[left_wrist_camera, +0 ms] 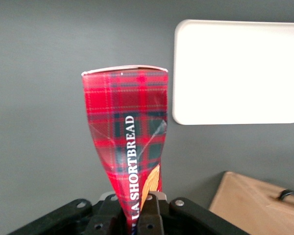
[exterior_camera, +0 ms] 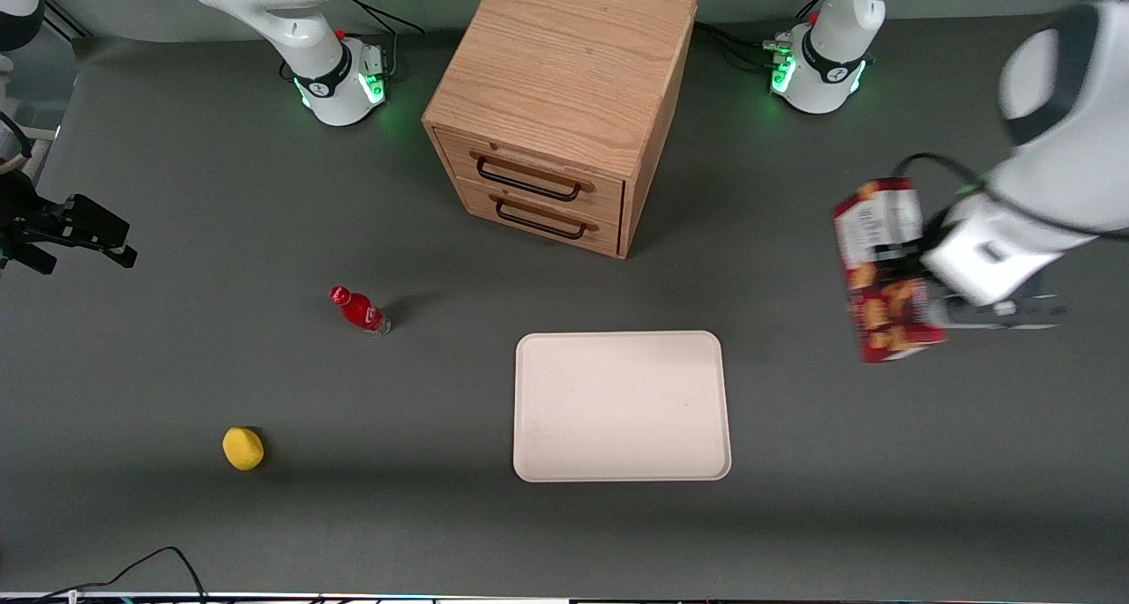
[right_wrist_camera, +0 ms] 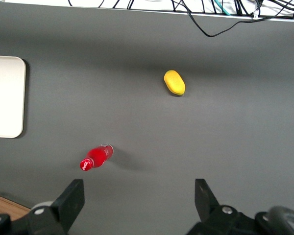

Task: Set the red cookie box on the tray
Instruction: 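Carry the held box over the cream tray and lower it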

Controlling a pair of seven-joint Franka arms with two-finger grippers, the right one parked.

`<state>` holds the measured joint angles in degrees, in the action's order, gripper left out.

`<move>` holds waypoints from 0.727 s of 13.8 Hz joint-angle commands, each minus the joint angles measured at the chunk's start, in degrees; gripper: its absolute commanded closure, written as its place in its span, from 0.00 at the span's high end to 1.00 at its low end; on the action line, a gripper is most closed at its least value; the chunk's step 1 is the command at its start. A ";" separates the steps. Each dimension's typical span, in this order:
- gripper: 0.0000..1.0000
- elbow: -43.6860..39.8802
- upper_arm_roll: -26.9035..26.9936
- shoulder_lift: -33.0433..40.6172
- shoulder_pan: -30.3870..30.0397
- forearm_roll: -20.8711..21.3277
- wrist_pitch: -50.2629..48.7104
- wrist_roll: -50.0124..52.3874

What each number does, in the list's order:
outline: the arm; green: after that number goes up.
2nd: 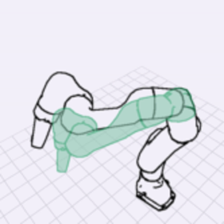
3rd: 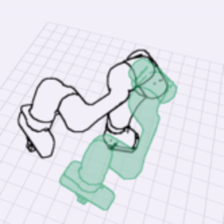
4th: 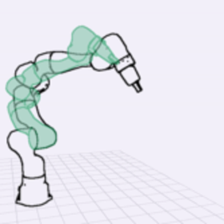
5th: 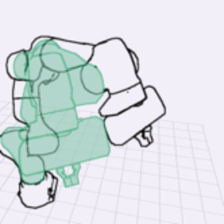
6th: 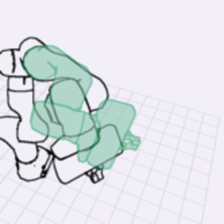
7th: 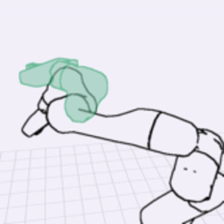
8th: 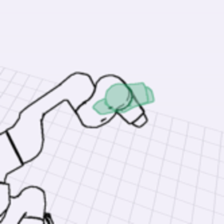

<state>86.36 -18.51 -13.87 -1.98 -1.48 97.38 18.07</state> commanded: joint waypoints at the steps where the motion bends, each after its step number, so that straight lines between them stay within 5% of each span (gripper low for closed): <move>1: 0.00 -4.18 -4.94 -10.35 0.92 4.63 10.14 10.64; 6: 0.00 -2.26 -6.53 -26.36 4.52 21.14 34.32 22.77; 10: 0.00 1.62 -6.45 -29.89 4.70 31.18 43.59 27.37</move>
<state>86.94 -24.86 -44.84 2.72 26.46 140.08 43.27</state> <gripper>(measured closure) 0.916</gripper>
